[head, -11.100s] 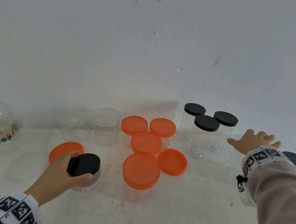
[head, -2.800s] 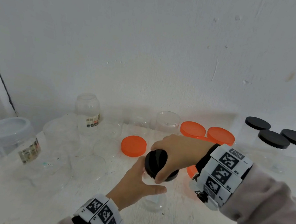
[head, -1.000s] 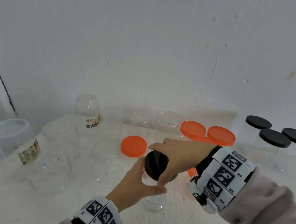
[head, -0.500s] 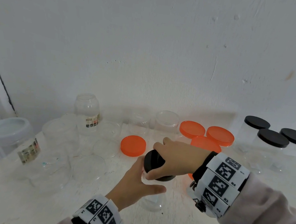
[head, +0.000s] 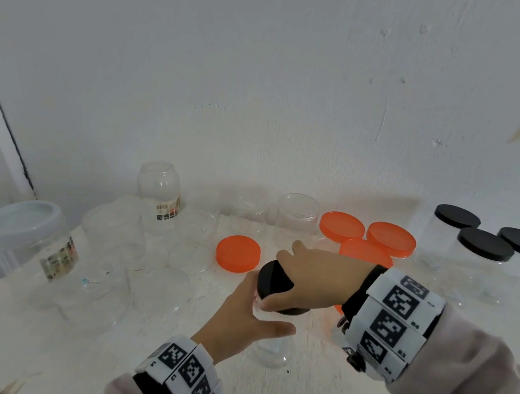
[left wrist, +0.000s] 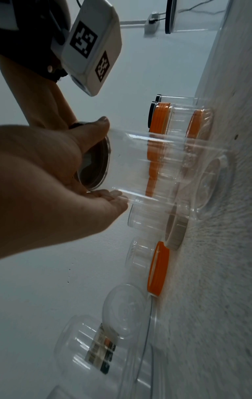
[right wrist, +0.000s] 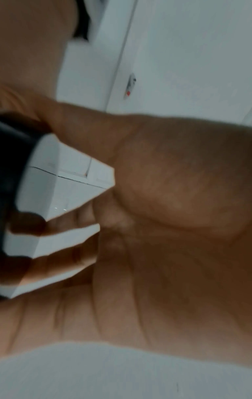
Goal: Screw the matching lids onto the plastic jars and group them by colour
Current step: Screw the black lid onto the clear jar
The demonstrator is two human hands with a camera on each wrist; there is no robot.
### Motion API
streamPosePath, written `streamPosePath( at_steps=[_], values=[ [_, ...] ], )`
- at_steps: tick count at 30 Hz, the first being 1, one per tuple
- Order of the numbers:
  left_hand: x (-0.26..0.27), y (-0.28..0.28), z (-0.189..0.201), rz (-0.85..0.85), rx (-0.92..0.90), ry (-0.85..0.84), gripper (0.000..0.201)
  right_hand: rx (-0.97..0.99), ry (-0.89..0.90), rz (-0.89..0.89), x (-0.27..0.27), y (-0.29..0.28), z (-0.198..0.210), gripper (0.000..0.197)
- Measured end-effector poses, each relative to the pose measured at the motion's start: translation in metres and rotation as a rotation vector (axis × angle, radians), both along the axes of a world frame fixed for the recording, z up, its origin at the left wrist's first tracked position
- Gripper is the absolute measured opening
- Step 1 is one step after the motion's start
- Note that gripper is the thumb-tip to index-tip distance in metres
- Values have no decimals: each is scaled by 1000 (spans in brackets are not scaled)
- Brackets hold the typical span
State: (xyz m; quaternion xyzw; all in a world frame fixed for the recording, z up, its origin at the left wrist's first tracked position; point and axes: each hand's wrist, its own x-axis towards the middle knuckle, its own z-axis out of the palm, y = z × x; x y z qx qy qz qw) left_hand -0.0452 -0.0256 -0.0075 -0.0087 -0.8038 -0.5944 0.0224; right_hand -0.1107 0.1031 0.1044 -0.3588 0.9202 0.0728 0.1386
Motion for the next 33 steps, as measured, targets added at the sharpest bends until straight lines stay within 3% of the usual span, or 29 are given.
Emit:
streamPosePath(
  at_steps=[3,9,19,24,33],
  values=[
    [0,0,1,-1,-7,9,71,-38,6,-44,2,0,-3,83],
    [-1,1,0,-2,-8,2,68,-20,-184,38,-3,6,20,84],
    [0,1,0,-21,-1,3,72,-7,-37,-18,0,3,7,80],
    [-1,1,-2,-18,4,10,70,2,-98,16,-3,4,14,84],
    [0,2,-4,3,-1,25,68,-75,-77,63,-2,14,1,72]
  ],
)
